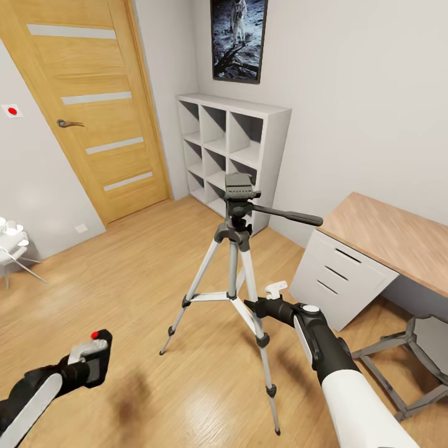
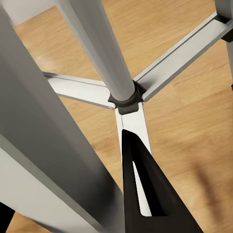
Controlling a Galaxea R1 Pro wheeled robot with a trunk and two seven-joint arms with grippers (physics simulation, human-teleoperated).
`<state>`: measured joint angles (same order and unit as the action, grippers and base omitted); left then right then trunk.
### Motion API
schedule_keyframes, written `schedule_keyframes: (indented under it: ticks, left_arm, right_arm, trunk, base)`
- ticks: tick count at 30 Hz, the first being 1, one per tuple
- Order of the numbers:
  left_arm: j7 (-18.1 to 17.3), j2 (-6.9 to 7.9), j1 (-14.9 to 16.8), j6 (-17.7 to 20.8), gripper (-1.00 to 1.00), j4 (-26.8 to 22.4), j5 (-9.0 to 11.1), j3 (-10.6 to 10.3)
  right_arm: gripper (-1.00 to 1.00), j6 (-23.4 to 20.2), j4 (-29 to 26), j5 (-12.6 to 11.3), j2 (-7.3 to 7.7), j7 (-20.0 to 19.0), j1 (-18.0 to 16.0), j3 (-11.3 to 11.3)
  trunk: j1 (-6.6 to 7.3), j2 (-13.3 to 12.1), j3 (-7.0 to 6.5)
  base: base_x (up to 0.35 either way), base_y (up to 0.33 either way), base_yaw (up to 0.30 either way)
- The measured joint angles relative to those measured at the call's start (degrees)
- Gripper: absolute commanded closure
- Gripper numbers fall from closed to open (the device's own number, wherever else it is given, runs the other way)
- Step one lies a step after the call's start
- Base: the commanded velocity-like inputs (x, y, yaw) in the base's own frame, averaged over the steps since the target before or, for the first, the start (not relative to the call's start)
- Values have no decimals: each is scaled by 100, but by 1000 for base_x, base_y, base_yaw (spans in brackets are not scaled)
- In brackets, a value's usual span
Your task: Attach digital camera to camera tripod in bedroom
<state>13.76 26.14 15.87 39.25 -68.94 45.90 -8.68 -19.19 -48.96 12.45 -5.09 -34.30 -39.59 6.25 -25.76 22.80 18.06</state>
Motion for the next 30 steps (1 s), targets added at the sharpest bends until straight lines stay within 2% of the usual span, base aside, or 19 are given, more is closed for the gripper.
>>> schedule_keyframes:
  ticks: [1,2,5,8,10,11,12,14,16,19,22,23,24,25,26,27,28,29,30]
  left_arm:
    - [102,4,550,392,100,-70,-15,60]
    - [136,5,696,528,100,-89,-9,76]
    - [350,0,1676,1205,100,-110,-16,119]
    - [478,-15,2390,1524,100,-96,5,128]
    - [515,-23,2773,1660,100,-78,11,131]
    - [535,-36,3086,1772,100,-38,22,133]
    - [548,-52,3623,1884,100,67,28,135]
    - [548,-61,4034,1937,100,163,39,136]
    - [542,-87,4626,1982,100,390,64,138]
    - [529,-215,5524,2014,100,933,90,138]
    - [524,-390,6060,2019,100,1275,120,137]
    - [526,-552,6382,2022,100,1510,90,135]
    - [534,-860,6797,2036,100,1786,12,123]
    - [532,-1074,7022,1996,100,1921,223,112]
    - [540,-1255,7206,2027,100,2060,27,106]
    - [548,-1562,7497,2044,100,2298,-190,97]
    - [546,-1733,7630,1998,100,2377,49,93]
    - [547,-1977,7805,2047,100,2495,-377,89]
    - [545,-2105,7876,2013,100,2532,-251,87]
  right_arm:
    - [100,1,4,-6,0,2,0,1]
    - [100,0,5,-8,0,4,0,0]
    - [100,-4,7,-26,0,11,-1,-3]
    - [100,-3,8,-26,-1,11,0,-2]
    - [100,-2,8,-23,0,12,0,-1]
    - [100,-1,9,-28,-1,13,-1,-1]
    - [100,2,17,-44,-1,21,-2,-2]
    - [100,16,42,-60,0,28,-4,2]
    - [100,23,55,-64,0,34,-3,-2]
    - [100,10,19,-58,4,27,-2,3]
    - [100,16,36,-64,6,25,-2,4]
    - [100,8,20,-60,6,26,-2,4]
    - [100,12,31,-67,7,29,-2,0]
    - [100,19,44,-73,8,27,-2,1]
    - [100,14,32,-67,8,26,-2,1]
    - [100,10,27,-62,8,26,-2,-2]
    - [100,19,45,-73,9,28,-2,-2]
    - [100,12,32,-64,8,25,-2,2]
    - [100,16,40,-71,9,26,-2,1]
  trunk:
    - [0,0,0]
    - [1,1,0]
    - [0,0,0]
    - [0,0,0]
    - [1,1,0]
    - [1,0,0]
    - [1,1,0]
    - [2,3,-1]
    - [3,5,-1]
    - [0,1,-1]
    - [2,3,0]
    - [0,1,-1]
    - [1,3,-1]
    - [2,4,0]
    - [2,3,0]
    - [1,2,-1]
    - [3,5,0]
    - [2,3,0]
    - [2,4,1]
  base:
    - [0,0,0]
    - [0,0,0]
    - [0,0,0]
    - [0,0,0]
    - [0,0,0]
    - [0,0,0]
    - [0,0,0]
    - [0,0,0]
    - [0,0,0]
    - [0,0,0]
    - [0,0,0]
    - [0,0,0]
    - [0,0,0]
    - [0,0,0]
    - [0,0,0]
    - [0,0,0]
    - [0,0,0]
    - [0,0,0]
    - [0,0,0]
